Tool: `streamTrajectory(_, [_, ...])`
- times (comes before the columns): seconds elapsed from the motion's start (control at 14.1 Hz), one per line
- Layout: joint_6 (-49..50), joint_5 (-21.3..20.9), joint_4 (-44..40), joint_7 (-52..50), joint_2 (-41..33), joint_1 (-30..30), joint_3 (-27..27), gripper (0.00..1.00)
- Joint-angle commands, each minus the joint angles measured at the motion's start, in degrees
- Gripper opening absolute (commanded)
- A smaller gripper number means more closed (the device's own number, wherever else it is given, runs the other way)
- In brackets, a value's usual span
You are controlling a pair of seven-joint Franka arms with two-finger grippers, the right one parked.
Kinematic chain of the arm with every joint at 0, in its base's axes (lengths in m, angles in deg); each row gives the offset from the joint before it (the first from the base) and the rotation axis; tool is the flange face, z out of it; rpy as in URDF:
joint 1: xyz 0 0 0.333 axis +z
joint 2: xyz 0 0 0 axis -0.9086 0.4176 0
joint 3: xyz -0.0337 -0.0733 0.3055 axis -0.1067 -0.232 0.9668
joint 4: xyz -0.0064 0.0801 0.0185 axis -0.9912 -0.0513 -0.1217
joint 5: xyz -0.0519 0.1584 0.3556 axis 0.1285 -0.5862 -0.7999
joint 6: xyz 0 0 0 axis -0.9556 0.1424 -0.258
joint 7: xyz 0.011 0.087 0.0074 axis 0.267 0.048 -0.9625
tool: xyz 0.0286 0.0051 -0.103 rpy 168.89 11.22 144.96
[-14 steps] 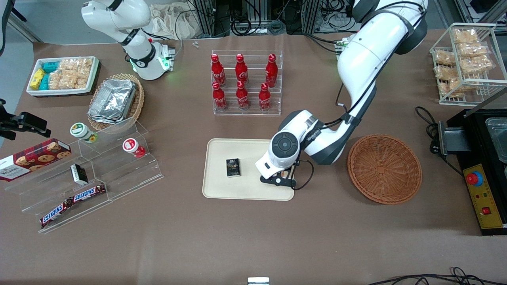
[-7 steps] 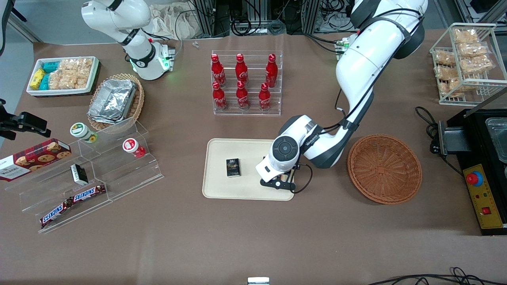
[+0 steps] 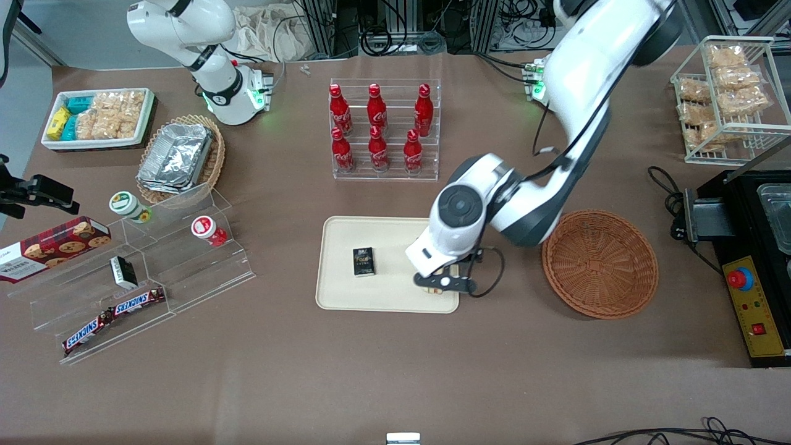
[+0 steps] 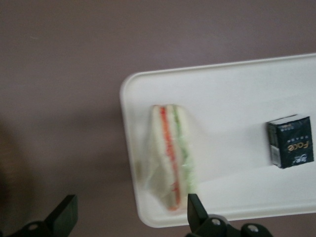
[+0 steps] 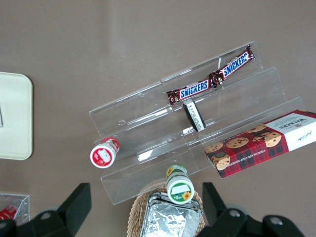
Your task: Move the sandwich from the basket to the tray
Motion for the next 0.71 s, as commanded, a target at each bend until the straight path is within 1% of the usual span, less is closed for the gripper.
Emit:
streamTrajectory(0.0, [-3.76,0.1,23.55,-0.21,-21.55,6.46,-0.15,1.0])
streamTrajectory(0.07, [-3.25,0.62,27.0,-0.04,-26.57,7.44,-0.15,1.0])
streamTrajectory(0.14, [-1.85,1.84,28.51,0.57,-30.28,7.62,0.11,1.0])
streamTrajectory(0.21, [1.73,2.46,27.92,0.67,-31.97,8.32,0.28,1.0])
streamTrajectory(0.35, [7.72,2.91,24.76,2.23,-32.95,10.96,0.28,1.0])
streamTrajectory(0.42, [10.0,3.69,23.27,5.38,-33.21,12.27,0.37,1.0])
streamTrajectory(0.64, [14.5,6.86,19.13,16.1,-33.22,19.46,0.37,1.0])
